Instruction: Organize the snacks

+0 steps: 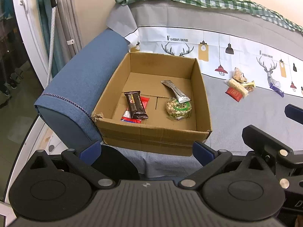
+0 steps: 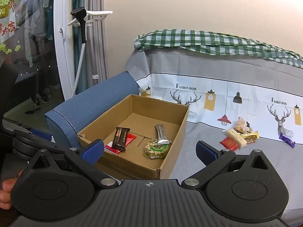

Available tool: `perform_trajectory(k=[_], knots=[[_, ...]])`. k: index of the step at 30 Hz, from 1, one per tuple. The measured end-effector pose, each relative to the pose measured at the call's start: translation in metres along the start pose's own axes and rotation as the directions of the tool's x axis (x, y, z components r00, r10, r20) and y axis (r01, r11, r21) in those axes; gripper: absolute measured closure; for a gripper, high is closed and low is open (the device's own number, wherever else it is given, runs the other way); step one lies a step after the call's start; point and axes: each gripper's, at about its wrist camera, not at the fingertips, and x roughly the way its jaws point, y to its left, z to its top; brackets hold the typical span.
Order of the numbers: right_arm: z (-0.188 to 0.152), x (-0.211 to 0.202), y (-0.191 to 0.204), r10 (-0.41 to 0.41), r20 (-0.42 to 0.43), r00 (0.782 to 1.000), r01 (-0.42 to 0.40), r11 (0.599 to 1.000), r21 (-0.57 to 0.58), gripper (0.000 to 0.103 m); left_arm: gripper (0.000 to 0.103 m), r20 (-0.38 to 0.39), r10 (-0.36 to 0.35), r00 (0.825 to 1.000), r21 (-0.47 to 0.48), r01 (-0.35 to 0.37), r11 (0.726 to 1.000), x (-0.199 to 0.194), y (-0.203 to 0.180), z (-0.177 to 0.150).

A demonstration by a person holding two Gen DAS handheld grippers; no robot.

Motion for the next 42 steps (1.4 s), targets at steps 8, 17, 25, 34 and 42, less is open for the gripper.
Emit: perform_trajectory(k=[8, 17, 25, 34, 42], knots=[[0.0, 0.006, -0.002, 0.001, -0.017, 1.0, 0.0, 1.0, 0.017, 0.001, 0.0, -0.021, -0.002, 1.0, 0.01, 0.002, 1.0, 0.006, -0.003, 0.0], [-0.004, 0.014, -0.007, 0.005, -0.039, 0.999, -0.004, 0.999, 0.037, 0.001, 0.0, -0.048, 0.0, 0.999, 0.018, 0.001, 1.0, 0.014, -0.005, -0.001], [-0.007, 0.023, -0.013, 0.011, -0.062, 0.998, -0.008, 0.998, 0.058, 0.001, 0.0, -0.074, 0.004, 0.997, 0.036, -0.002, 0.999, 0.025, -0.011, 0.001], [-0.014, 0.035, -0.039, -0.065, -0.06, 0.996, 0.072, 0.989, 0.129, 0.001, 0.0, -0.092, 0.029, 0.995, 0.092, -0.02, 0.996, 0.043, -0.03, 0.013], [-0.033, 0.037, -0.106, -0.209, -0.086, 0.974, 0.224, 0.94, 0.257, 0.001, 0.0, -0.153, -0.032, 0.988, 0.133, 0.052, 0.99, 0.074, -0.077, 0.051]])
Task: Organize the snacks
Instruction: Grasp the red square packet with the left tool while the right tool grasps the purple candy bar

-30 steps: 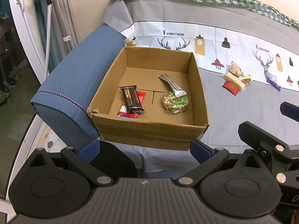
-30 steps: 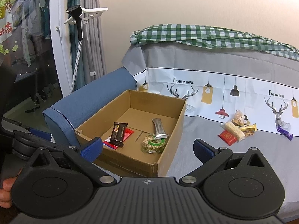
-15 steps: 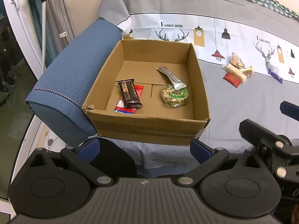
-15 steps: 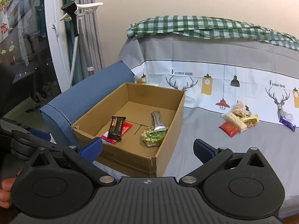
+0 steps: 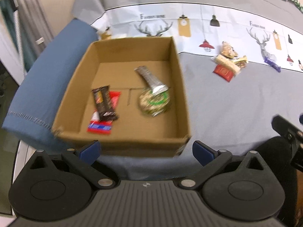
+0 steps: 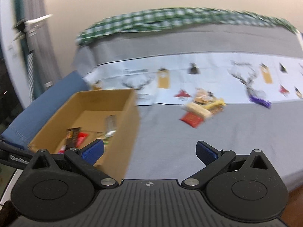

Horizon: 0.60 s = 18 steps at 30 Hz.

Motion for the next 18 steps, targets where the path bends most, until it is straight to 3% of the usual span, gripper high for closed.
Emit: perform_trajectory(k=[10, 15, 18], knots=[[0.011, 0.036, -0.132, -0.212, 0.011, 0.977, 0.205, 0.958, 0.2, 0.001, 0.0, -0.068, -0.13, 0.989, 0.021, 0.132, 0.991, 0.067, -0.1, 0.12], [0.033, 0.075, -0.22, -0.329, 0.023, 0.944, 0.314, 0.918, 0.241, 0.001, 0.0, -0.085, -0.156, 0.984, 0.02, 0.159, 0.987, 0.137, -0.181, 0.192], [0.048, 0.113, -0.274, -0.39, 0.02, 0.92, 0.373, 0.892, 0.256, 0.001, 0.0, -0.136, -0.209, 0.968, 0.036, 0.216, 0.976, 0.196, -0.229, 0.225]])
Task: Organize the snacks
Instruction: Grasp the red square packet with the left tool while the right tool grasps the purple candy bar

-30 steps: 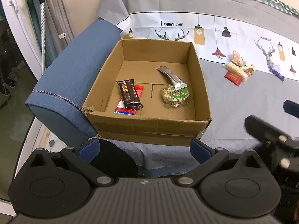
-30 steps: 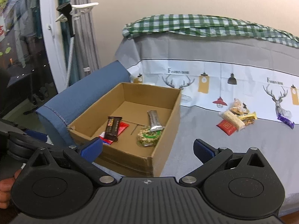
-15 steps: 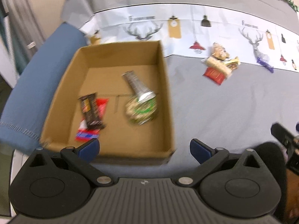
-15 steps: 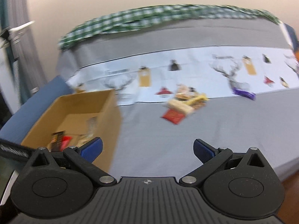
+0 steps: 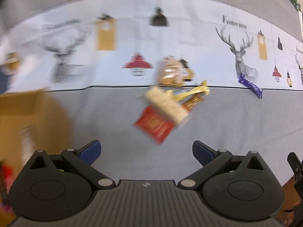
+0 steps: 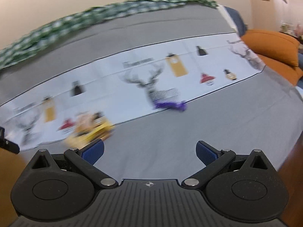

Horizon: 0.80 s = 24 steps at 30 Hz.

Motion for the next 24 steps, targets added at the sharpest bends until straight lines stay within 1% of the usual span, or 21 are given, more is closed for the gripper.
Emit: perform_trajectory(k=[1, 2, 4, 6, 8, 10, 12, 14, 16, 17, 19, 20, 21, 22, 23, 24], knots=[[0.006, 0.021, -0.01, -0.018, -0.003, 1.0, 0.018, 1.0, 0.002, 0.001, 0.0, -0.021, 0.0, 1.0, 0.006, 0.001, 1.0, 0.019, -0.007, 0.009], [0.01, 0.042, -0.018, -0.028, -0.018, 0.999, 0.028, 1.0, 0.003, 0.001, 0.0, -0.048, 0.014, 0.999, 0.006, -0.014, 1.0, 0.039, -0.012, 0.019], [0.013, 0.076, -0.031, -0.029, -0.061, 0.998, 0.03, 1.0, 0.01, 0.001, 0.0, -0.084, 0.046, 0.995, 0.016, -0.045, 0.999, 0.072, -0.016, 0.029], [0.011, 0.107, -0.039, -0.027, -0.093, 0.995, 0.03, 0.999, 0.034, 0.001, 0.0, -0.089, 0.056, 0.994, 0.039, -0.053, 0.998, 0.091, -0.015, 0.031], [0.007, 0.135, -0.042, -0.014, -0.114, 0.993, 0.017, 1.0, 0.026, 0.001, 0.0, -0.1, 0.057, 0.993, 0.088, -0.048, 0.995, 0.107, -0.014, 0.031], [0.006, 0.159, -0.04, -0.025, -0.114, 0.993, 0.025, 1.0, 0.003, 0.001, 0.0, -0.126, 0.046, 0.991, 0.135, -0.029, 0.99, 0.121, -0.014, 0.028], [0.012, 0.182, -0.037, -0.042, -0.097, 0.994, 0.04, 0.999, -0.027, 0.001, 0.0, -0.157, 0.022, 0.987, 0.188, 0.008, 0.982, 0.132, -0.017, 0.023], [0.022, 0.207, -0.035, -0.071, -0.047, 0.996, 0.067, 0.994, -0.083, 0.001, 0.0, -0.159, 0.048, 0.986, 0.27, -0.004, 0.963, 0.143, -0.023, 0.017], [0.039, 0.245, -0.032, -0.1, -0.035, 0.994, 0.093, 0.981, -0.17, 0.001, 0.0, -0.162, 0.082, 0.983, 0.334, -0.024, 0.942, 0.156, -0.028, 0.012], [0.046, 0.265, -0.031, -0.094, -0.041, 0.995, 0.084, 0.976, -0.202, 0.001, 0.0, -0.176, 0.086, 0.981, 0.348, -0.02, 0.937, 0.164, -0.028, 0.012], [0.056, 0.305, -0.026, -0.053, -0.124, 0.991, 0.017, 0.961, -0.276, 0.001, 0.0, -0.201, 0.031, 0.979, 0.296, 0.031, 0.955, 0.17, -0.02, 0.018], [0.06, 0.321, -0.023, -0.071, -0.137, 0.988, 0.025, 0.95, -0.311, 0.001, 0.0, -0.212, 0.021, 0.977, 0.268, 0.038, 0.963, 0.173, -0.016, 0.023], [0.062, 0.333, -0.02, -0.1, -0.122, 0.988, 0.053, 0.94, -0.338, 0.001, 0.0, -0.207, 0.022, 0.978, 0.255, 0.032, 0.966, 0.174, -0.013, 0.026], [0.063, 0.343, -0.018, -0.106, -0.117, 0.987, 0.058, 0.933, -0.355, 0.001, 0.0, -0.201, 0.024, 0.979, 0.245, 0.027, 0.969, 0.174, -0.011, 0.028], [0.066, 0.352, -0.017, -0.104, -0.141, 0.985, 0.047, 0.932, -0.36, 0.001, 0.0, -0.199, 0.021, 0.98, 0.241, 0.028, 0.97, 0.175, -0.009, 0.029], [0.069, 0.357, -0.018, -0.087, -0.149, 0.985, 0.033, 0.943, -0.331, 0.002, 0.0, -0.199, 0.019, 0.98, 0.246, 0.031, 0.969, 0.174, -0.007, 0.029]])
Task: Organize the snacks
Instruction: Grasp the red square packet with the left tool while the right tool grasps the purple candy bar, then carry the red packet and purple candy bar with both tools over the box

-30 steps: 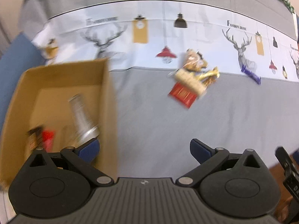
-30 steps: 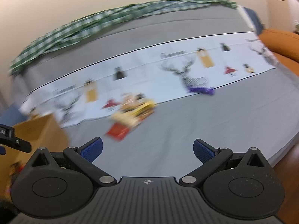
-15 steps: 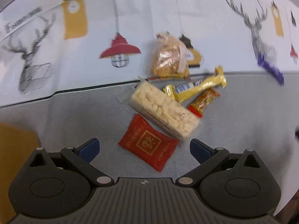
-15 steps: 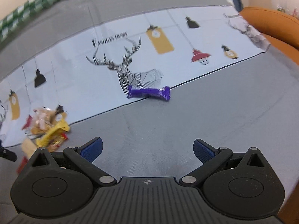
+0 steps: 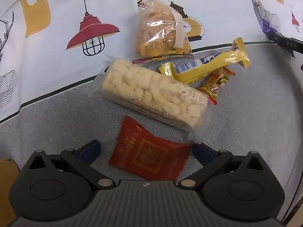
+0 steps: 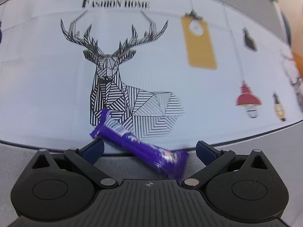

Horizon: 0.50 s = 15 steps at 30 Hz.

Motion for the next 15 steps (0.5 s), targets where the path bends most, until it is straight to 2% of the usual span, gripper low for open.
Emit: perform_trajectory(k=[1, 2, 3, 4, 5, 6, 8, 11, 15], knots=[[0.002, 0.001, -0.003, 0.021, -0.006, 1.0, -0.021, 0.999, 0.027, 0.004, 0.0, 0.001, 0.006, 1.0, 0.006, -0.006, 1.0, -0.001, 0.001, -0.001], [0.002, 0.003, -0.005, 0.053, -0.021, 0.998, -0.052, 0.998, 0.039, 0.016, 0.009, 0.006, 0.007, 1.0, 0.005, -0.007, 1.0, -0.004, 0.002, -0.003], [0.001, 0.0, -0.007, 0.095, -0.012, 0.995, -0.094, 0.994, 0.051, 0.053, 0.028, 0.024, -0.004, 1.0, 0.002, 0.004, 1.0, -0.01, 0.004, -0.006], [0.0, -0.006, -0.006, 0.121, -0.004, 0.993, -0.121, 0.991, 0.051, 0.071, 0.033, 0.048, -0.008, 0.999, 0.006, 0.007, 1.0, -0.019, 0.004, -0.009], [-0.002, -0.012, -0.001, 0.102, -0.012, 0.995, -0.101, 0.994, 0.031, 0.088, 0.037, 0.05, -0.011, 0.999, -0.003, 0.011, 1.0, -0.025, 0.005, -0.011], [-0.006, -0.018, 0.005, 0.068, -0.023, 0.997, -0.068, 0.998, -0.001, 0.089, 0.038, 0.05, -0.016, 0.999, -0.025, 0.018, 1.0, -0.03, 0.009, -0.014], [-0.018, -0.03, 0.01, 0.07, -0.011, 0.997, -0.07, 0.997, -0.016, 0.089, 0.039, 0.073, -0.012, 0.997, -0.041, 0.015, 0.999, -0.042, 0.015, -0.024], [-0.033, -0.056, 0.006, 0.084, -0.003, 0.996, -0.083, 0.994, 0.075, 0.089, 0.039, 0.102, -0.006, 0.995, -0.06, 0.012, 0.998, -0.068, 0.023, -0.046], [-0.056, -0.117, 0.004, 0.11, 0.055, 0.992, -0.119, 0.974, 0.194, 0.089, 0.039, 0.134, -0.012, 0.991, -0.098, 0.026, 0.995, -0.109, 0.028, -0.07]])
